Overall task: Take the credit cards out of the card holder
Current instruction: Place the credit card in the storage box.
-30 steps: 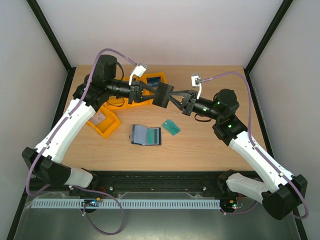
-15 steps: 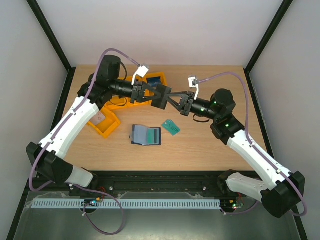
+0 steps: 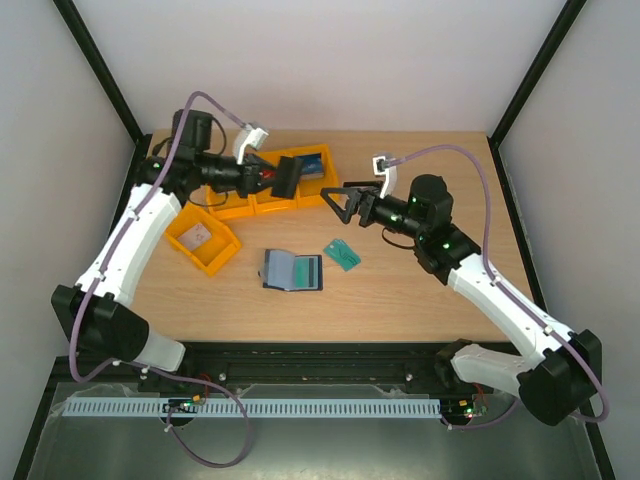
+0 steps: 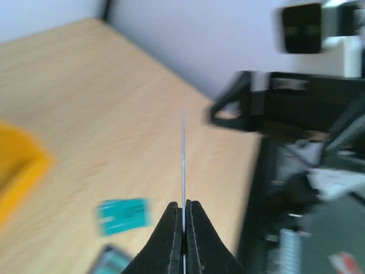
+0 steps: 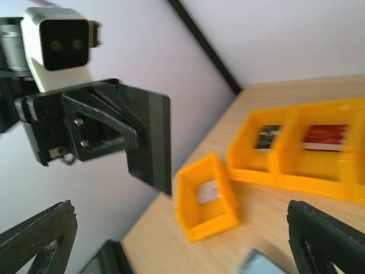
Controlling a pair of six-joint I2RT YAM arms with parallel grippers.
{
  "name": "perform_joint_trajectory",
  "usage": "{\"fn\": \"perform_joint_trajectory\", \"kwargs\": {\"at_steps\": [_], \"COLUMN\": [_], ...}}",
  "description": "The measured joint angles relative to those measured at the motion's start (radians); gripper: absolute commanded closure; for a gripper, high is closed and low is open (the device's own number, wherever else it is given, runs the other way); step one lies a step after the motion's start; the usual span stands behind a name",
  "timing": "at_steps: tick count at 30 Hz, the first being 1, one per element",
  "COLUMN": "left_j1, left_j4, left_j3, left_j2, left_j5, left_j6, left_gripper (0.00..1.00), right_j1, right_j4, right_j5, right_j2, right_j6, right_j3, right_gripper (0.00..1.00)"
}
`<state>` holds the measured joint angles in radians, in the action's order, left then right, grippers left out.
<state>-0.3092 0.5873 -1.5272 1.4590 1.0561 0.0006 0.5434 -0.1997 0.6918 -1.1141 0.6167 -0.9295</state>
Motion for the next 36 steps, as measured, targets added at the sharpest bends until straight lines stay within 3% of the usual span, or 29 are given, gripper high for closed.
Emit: {"fn": "perform_joint_trajectory", "kwargs": {"at_steps": [4,10,16,23,36], "left_j1": [0.095,0.068,0.053,0.077,0.101], "left_j4": [0.071,-0.032,-0.194,-0.387,-0.655], "left_j3": [-0.005,0.127,0.187,0.199,0.199], "left_j2": [0.018,0.080,0.232,0.365,0.557], "left_j5": [-0.314,-0.883,-1.224,-1.380,-1.432], "left_j6": [0.222,0.579,0.854,1.061,1.266], "left_gripper": [0.98,0.98,0.98,0.98,0.97], "right_j1": [0.000,0.000,0.000,-0.005,-0.010], "right_j4": [0.115,0.224,0.243,0.251,0.268], "right_j5": [-0.144,-0.227,-0.225,-0.219,-0.208], "right_j2": [-0.024,-0.111,-0.155,-0.169,-0.164], "right_j6": [-0.076,-0.188,-0.250,-0.286,-0.306], "right_j3": [-0.024,-0.102,-0.123,-0.125,-0.125], "right_gripper": [0.02,0.01,0.01,0.01,0.01]}}
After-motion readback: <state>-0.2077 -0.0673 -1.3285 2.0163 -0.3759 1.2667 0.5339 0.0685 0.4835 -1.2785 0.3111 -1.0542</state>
